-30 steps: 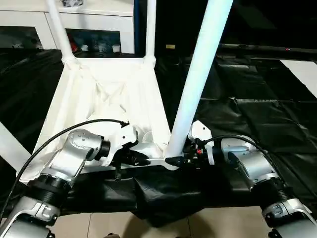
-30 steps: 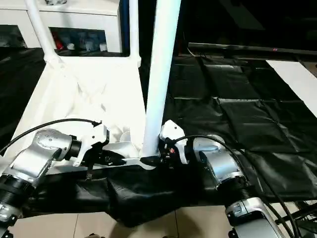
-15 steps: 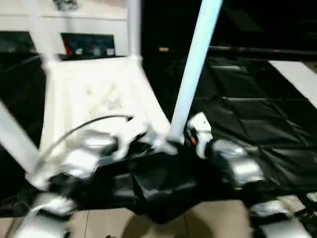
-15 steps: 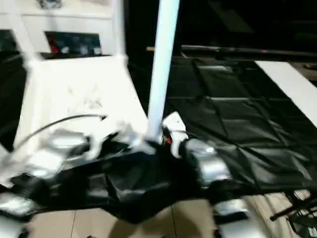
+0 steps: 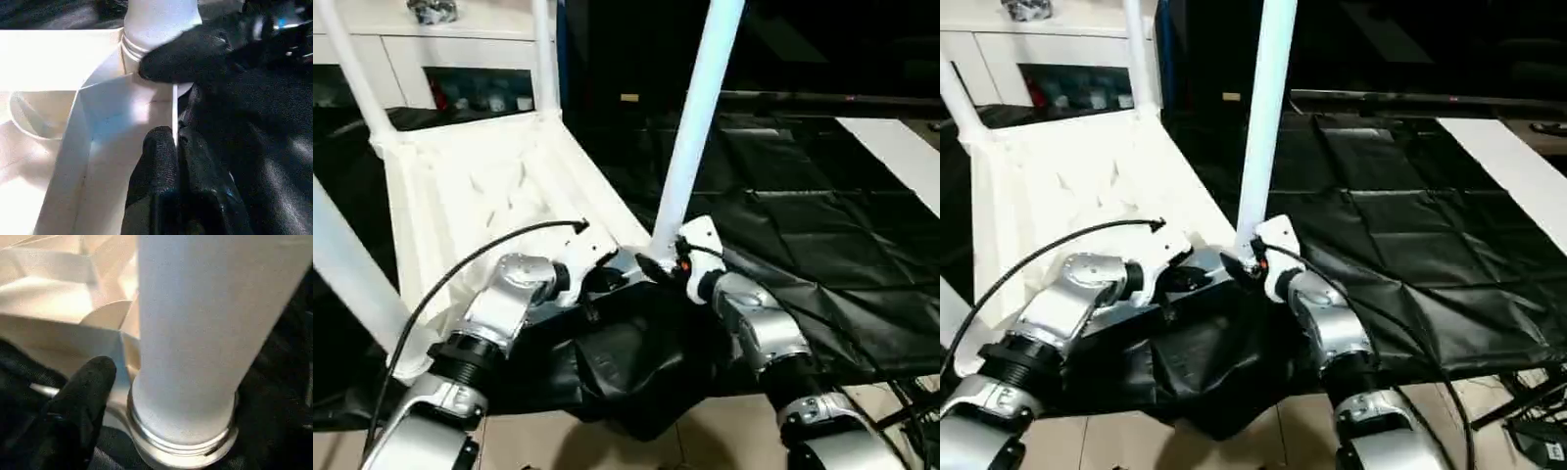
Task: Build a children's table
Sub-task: Rotate leg to tighten
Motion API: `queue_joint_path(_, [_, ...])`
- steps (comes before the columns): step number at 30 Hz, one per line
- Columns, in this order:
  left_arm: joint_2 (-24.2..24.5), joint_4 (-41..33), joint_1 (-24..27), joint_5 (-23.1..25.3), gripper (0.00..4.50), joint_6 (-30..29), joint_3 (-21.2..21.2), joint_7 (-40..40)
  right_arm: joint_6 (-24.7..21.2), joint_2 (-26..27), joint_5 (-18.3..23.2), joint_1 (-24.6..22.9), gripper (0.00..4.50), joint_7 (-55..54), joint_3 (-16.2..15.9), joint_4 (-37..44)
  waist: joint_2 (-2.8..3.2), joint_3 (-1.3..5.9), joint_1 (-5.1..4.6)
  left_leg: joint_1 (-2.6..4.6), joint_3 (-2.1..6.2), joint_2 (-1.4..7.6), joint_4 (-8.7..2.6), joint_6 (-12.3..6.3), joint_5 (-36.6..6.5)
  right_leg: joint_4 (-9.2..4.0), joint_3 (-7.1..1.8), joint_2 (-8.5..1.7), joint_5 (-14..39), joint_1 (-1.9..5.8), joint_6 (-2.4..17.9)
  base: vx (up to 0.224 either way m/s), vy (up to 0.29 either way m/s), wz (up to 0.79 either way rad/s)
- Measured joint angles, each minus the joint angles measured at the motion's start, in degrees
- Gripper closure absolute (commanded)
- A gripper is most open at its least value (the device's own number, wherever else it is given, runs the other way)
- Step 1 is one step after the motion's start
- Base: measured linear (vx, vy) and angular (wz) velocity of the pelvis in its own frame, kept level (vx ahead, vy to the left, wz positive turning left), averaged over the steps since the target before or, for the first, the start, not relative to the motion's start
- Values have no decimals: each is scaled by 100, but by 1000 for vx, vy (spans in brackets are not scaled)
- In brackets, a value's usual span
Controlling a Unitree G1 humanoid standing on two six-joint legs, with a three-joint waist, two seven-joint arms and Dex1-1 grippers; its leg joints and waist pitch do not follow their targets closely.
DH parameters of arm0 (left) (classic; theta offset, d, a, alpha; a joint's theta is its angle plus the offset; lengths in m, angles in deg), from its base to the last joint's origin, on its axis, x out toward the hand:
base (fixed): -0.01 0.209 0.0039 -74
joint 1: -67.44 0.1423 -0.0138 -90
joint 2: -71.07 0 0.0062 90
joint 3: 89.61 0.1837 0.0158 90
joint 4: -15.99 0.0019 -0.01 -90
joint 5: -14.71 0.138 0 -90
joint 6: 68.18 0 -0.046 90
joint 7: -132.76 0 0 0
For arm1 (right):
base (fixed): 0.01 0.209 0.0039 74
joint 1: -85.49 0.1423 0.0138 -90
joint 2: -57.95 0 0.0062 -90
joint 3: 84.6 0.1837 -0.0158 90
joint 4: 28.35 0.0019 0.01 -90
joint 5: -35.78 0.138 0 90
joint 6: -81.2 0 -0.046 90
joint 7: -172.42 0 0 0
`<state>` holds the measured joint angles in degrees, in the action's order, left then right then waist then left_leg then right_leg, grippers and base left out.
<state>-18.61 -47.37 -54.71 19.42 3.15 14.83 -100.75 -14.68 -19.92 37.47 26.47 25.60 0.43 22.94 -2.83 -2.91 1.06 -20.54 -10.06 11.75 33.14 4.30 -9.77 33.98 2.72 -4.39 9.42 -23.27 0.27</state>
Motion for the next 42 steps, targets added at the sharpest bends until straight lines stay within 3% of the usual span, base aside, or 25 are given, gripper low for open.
queue_joint_path(6, [528,-289,182,-288,450,391,108,-904,174,-641,204,-18,40,1630,-359,369,4,-1,97,-39,2,13,-23,0,0,17,21,6,-8,-33,13,36,-8,1])
queue_joint_path(12, [910,-559,361,-515,450,412,122,-1603,139,-1113,245,-73,40,2657,-638,582,4,-2,169,-63,-7,11,-22,-2,-3,11,20,0,0,-54,25,8,-2,0])
queue_joint_path(13, [979,-598,401,-559,450,426,126,-1738,131,-1178,253,-117,65,2811,-687,619,4,-2,193,-60,-7,11,-20,3,-6,13,20,0,0,-52,25,0,0,0])
queue_joint_path(16, [1106,-668,466,-625,450,463,172,-1910,120,-1238,298,-165,74,3079,-739,673,6,-2,225,-50,-10,14,-15,11,-8,22,19,0,-3,-45,29,0,0,0])
queue_joint_path(26, [1261,-739,524,-734,450,401,177,-2116,72,-1239,382,-230,161,3366,-874,814,4,-3,220,-51,-9,14,-6,14,-5,27,16,0,-15,-45,35,0,0,0])
queue_joint_path(37, [1220,-774,531,-733,450,393,215,-2089,21,-1258,432,-260,183,3374,-885,839,0,-2,226,-51,-11,14,2,14,-5,27,12,0,-14,-43,34,0,0,0])
queue_joint_path(42, [820,-477,363,-487,450,407,153,-1274,32,-861,339,-259,184,2269,-492,522,-11,6,207,-40,-10,13,29,14,-6,52,4,-2,-8,-36,21,0,0,0])
